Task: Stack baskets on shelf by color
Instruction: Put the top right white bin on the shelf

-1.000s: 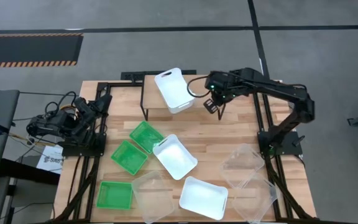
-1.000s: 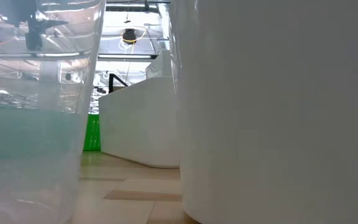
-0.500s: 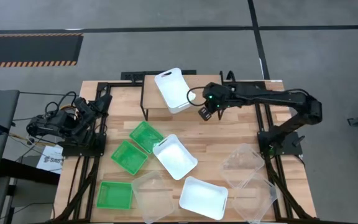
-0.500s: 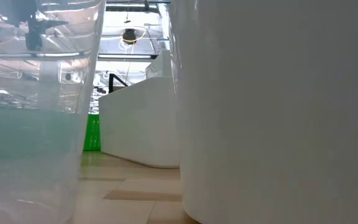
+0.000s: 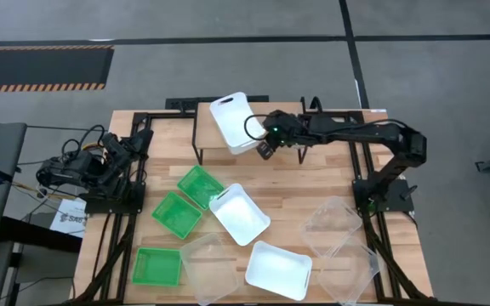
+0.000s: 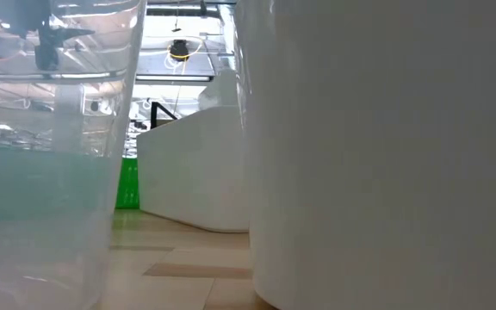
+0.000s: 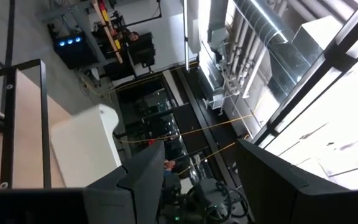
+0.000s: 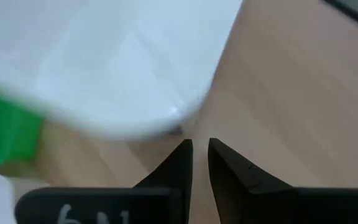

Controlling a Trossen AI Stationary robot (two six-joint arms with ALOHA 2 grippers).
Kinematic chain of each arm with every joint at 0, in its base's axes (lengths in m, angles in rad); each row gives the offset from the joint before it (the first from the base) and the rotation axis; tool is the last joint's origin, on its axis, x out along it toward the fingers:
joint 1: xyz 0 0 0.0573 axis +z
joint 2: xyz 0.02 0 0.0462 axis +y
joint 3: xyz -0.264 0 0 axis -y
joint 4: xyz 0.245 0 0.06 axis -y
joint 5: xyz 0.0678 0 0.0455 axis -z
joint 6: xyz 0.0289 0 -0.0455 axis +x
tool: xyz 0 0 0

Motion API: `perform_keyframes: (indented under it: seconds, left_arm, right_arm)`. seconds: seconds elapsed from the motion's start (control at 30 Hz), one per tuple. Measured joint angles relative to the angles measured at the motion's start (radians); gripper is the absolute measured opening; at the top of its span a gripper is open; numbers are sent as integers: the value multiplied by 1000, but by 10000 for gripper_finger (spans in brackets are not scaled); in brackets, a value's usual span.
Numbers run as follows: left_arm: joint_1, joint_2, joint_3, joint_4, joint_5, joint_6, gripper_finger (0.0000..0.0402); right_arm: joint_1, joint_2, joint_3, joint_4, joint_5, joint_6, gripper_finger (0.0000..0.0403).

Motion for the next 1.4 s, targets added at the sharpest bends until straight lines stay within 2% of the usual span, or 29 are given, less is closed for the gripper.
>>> perform_keyframes:
  seconds: [0.13,0.3,0.47,0.67,0.77,0.93,1.0,1.2,1.4]
  left_arm:
    - [0,0,0,-12,-11,-2,185]
    - [0,0,0,-21,-16,-2,185]
    - [0,0,0,-21,-18,-2,185]
    - [0,0,0,-21,-16,-2,185]
    - [0,0,0,-21,-14,-1,185]
    - [0,0,0,-26,-13,2,185]
    - [0,0,0,-26,-7,2,185]
    - [0,0,0,-36,2,2,185]
    - [0,0,0,-51,6,-6,185]
  right_arm:
    - [16,9,1,99,-55,-6,74]
    - [31,19,26,135,-99,-6,74]
    - [63,21,78,124,-129,-72,74]
    - [100,21,209,62,-126,-198,74]
    - [107,19,266,-4,-50,-223,74]
    - [97,19,344,-186,199,-225,74]
    - [88,19,356,-255,265,-225,74]
    - [62,53,355,-356,229,-198,74]
    - [69,144,355,-287,207,-254,74]
